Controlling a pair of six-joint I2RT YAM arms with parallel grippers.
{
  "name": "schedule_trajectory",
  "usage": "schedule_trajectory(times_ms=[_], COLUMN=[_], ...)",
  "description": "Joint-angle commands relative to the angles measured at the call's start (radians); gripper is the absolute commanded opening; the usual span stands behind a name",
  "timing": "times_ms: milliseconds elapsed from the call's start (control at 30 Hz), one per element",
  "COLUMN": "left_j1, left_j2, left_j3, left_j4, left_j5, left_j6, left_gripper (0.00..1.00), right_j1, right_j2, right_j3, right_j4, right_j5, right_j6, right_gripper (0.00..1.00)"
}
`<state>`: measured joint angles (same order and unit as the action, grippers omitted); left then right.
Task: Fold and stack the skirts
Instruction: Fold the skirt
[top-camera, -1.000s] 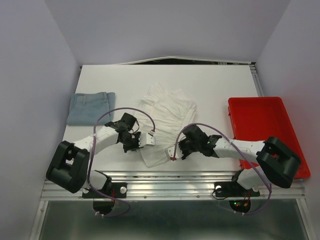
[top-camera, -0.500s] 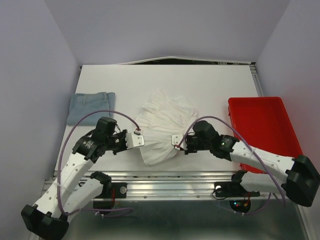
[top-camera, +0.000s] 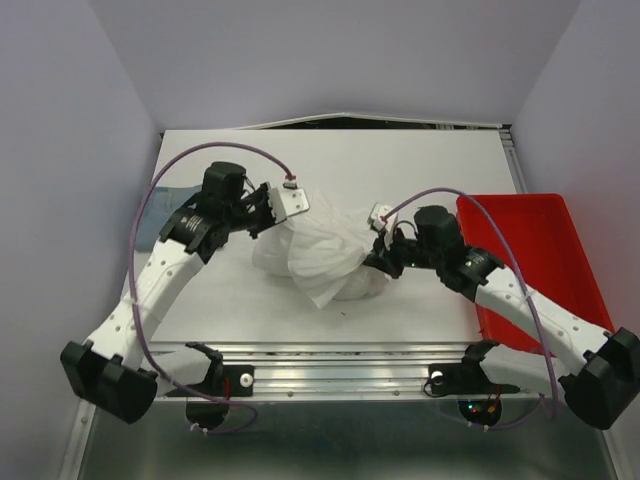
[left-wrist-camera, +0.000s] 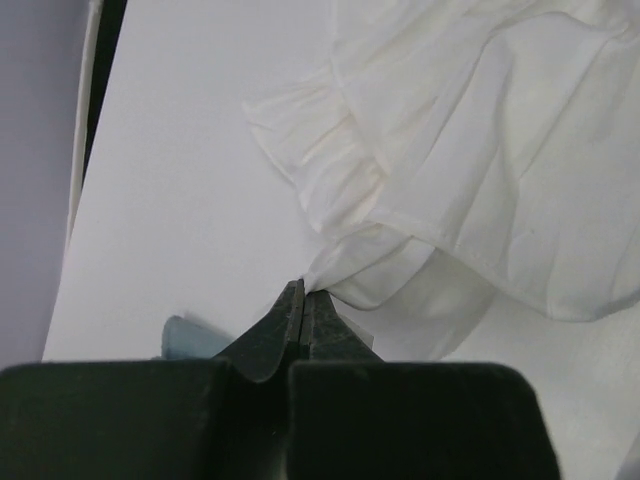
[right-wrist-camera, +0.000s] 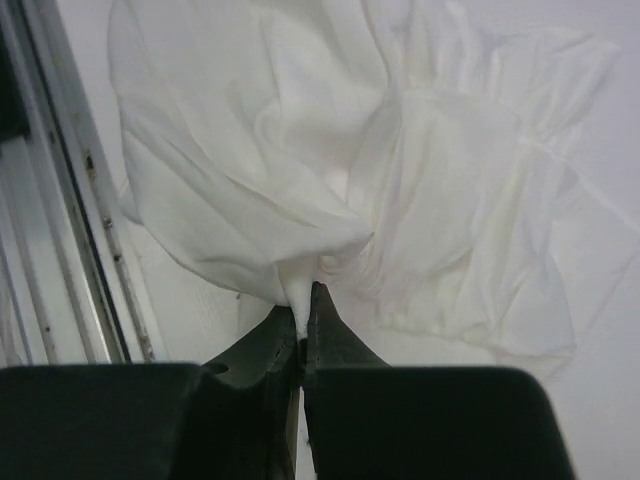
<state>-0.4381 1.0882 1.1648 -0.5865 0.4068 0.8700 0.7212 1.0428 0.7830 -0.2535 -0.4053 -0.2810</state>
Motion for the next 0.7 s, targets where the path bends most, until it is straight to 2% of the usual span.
schedule_trajectory(times_ms=[0,33,133,167,367,467,500,600,633,667], left_j1=[0.001,0.001,0.001,0.001,-0.001,-0.001,-0.001,-0.001,-0.001,-0.001], left_j2=[0.165,0.24,0.35,0.436,0.846,1.028,1.1,1.179,1.197,1.216], left_j3=[0.104,0.146,0.234,0.268,0.591,0.723,0.769,0.82,0.843,0.851], left_j4=[0.212,0.237,0.362,0.396,0.384,0.35,0.341,0.347,0.346,0.346], left_j5=[-0.028,-0.037,-0.046,-0.046,-0.059,-0.066,-0.066,-0.071,-0.069,-0.074], left_j6=[-0.031,-0.035,-0.066,-0.092,-0.14,-0.161,-0.172,-0.195,-0.204,-0.216], left_gripper=[0.0,0.0,0.0,0.0,0.0,0.05,0.08,0.18,0.32,0.38], right_j1=[-0.248,-0.291,-0.386,-0.441,-0.584,-0.626,-0.649,-0.671,-0.671,-0.671], right_j2=[0.106,0.135,0.259,0.291,0.613,0.758,0.83,0.914,0.927,0.934], right_j3=[0.11,0.119,0.16,0.166,0.186,0.263,0.287,0.301,0.309,0.312], right_j4=[0.026,0.026,0.026,0.033,0.081,0.108,0.131,0.226,0.226,0.229], right_j5=[-0.165,-0.243,-0.354,-0.384,-0.547,-0.595,-0.604,-0.603,-0.593,-0.589], right_j6=[0.166,0.177,0.207,0.223,0.344,0.409,0.468,0.502,0.505,0.511], right_gripper=[0.01,0.01,0.01,0.01,0.01,0.01,0.01,0.01,0.01,0.01])
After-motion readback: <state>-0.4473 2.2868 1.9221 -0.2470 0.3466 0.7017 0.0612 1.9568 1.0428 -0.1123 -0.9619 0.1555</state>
